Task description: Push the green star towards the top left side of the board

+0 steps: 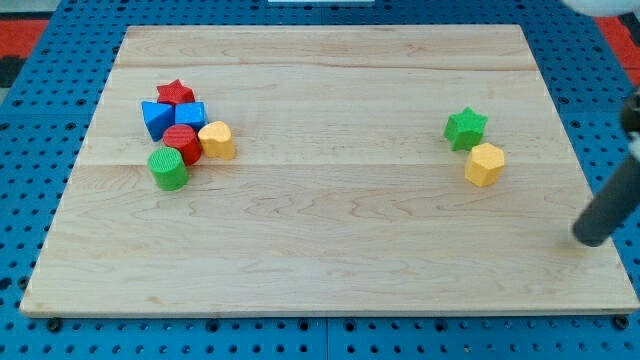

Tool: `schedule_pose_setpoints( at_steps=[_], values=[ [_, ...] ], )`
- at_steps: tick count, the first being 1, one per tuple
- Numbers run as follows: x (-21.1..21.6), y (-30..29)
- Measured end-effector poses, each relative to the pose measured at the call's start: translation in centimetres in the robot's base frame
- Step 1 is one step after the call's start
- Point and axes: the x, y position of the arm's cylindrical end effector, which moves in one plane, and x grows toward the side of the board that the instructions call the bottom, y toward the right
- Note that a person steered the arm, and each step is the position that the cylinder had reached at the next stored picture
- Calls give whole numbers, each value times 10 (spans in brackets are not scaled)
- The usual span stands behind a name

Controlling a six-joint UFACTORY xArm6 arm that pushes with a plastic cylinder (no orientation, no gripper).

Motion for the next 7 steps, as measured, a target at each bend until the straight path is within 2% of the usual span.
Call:
schedule_pose_setpoints(
  at_steps=[1,2,4,7],
  values=[
    [-30,0],
    [-78,-24],
    [-114,-45],
    [-160,-144]
  ],
)
